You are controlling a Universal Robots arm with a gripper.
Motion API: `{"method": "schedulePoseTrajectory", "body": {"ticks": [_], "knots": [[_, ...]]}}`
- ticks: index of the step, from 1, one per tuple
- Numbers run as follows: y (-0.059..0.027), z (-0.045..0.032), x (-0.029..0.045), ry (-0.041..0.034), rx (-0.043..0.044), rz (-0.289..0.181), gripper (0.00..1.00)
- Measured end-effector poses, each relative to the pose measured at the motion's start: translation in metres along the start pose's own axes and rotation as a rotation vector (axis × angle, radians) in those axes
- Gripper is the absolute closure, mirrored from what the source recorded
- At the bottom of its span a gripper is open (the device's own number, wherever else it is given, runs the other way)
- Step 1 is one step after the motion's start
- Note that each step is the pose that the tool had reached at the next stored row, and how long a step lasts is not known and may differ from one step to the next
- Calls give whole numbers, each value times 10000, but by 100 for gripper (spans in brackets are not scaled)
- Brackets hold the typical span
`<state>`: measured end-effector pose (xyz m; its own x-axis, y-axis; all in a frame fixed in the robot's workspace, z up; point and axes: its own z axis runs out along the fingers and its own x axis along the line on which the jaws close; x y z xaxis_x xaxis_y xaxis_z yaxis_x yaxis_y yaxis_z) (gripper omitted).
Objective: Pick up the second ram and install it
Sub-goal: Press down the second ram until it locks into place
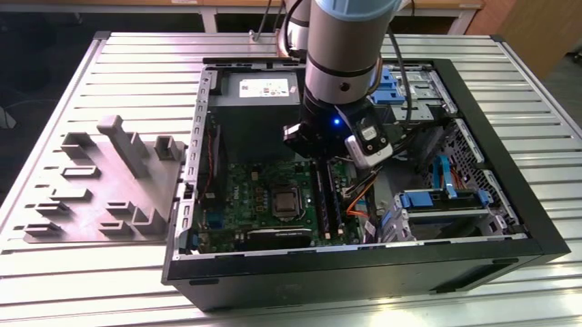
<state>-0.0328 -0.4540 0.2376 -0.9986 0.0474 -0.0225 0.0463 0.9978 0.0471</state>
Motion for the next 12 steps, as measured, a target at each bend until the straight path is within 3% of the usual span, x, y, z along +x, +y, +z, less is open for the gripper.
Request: {"method": "schedulePoseTrajectory", "body": {"ticks": [12], "knots": [[35,94,-2,1,-8,0,90]]}}
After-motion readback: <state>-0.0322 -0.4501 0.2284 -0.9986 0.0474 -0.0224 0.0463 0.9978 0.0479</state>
